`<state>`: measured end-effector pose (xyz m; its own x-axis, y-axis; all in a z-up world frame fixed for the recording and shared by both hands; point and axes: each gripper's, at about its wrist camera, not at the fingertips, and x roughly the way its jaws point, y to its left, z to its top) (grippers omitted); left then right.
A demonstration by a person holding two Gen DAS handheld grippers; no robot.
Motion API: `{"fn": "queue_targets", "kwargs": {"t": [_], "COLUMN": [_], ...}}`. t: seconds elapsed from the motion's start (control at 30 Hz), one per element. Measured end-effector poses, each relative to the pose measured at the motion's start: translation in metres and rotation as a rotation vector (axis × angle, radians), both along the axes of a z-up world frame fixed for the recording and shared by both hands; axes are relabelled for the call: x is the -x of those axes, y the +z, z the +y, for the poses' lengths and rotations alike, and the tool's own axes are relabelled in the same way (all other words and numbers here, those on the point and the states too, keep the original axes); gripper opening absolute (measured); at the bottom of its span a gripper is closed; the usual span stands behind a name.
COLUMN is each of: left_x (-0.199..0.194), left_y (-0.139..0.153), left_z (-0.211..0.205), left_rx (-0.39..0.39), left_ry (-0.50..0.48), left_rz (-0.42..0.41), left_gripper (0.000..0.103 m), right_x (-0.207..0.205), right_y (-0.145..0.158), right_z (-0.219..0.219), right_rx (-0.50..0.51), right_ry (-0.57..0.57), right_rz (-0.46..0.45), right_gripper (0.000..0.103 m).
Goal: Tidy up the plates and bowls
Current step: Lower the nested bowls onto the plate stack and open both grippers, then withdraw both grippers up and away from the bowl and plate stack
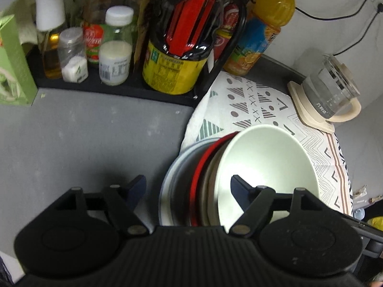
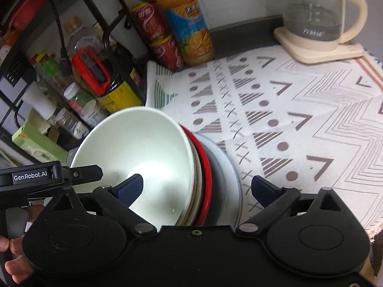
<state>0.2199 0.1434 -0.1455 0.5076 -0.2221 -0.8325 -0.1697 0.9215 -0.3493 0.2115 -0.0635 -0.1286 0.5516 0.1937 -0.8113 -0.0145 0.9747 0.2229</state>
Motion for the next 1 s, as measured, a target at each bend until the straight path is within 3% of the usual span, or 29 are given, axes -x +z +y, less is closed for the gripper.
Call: {"fn": "queue_targets", "kwargs": {"t": [0.07,0.37,0.67,1.0], "left_x": [-0.002,-0.015,-0.009,0.031], "left_y": [0.003,0.012,0.030,0.050], "left_z": [0.001,0.003,0.000,-0.014], "left_rx": [-0.016,-0.052,-0.077,-0.102], "left_ry": [-0.020,-0.114,-0.102,-0.090], "left_rz": [-0.017,-0.104,-0.194,-0.258], "left_gripper": [0.076,0.077,0.085,0.087], "right_x": [0.003,0.023,0.042,0.076], "right_y": [0.003,0.021,0.040,0.060], "right_z": [0.001,0.004,-0.007,-0.027], "right_rx": [0.005,0.019,0.045,0.101], "right_ry": [-0.018,-0.093,-0.140,-0.151], "right_rz": [-0.021,-0.103,-0.181,-0.241], "right_gripper": [0.103,0.103,0.103,0.103]}}
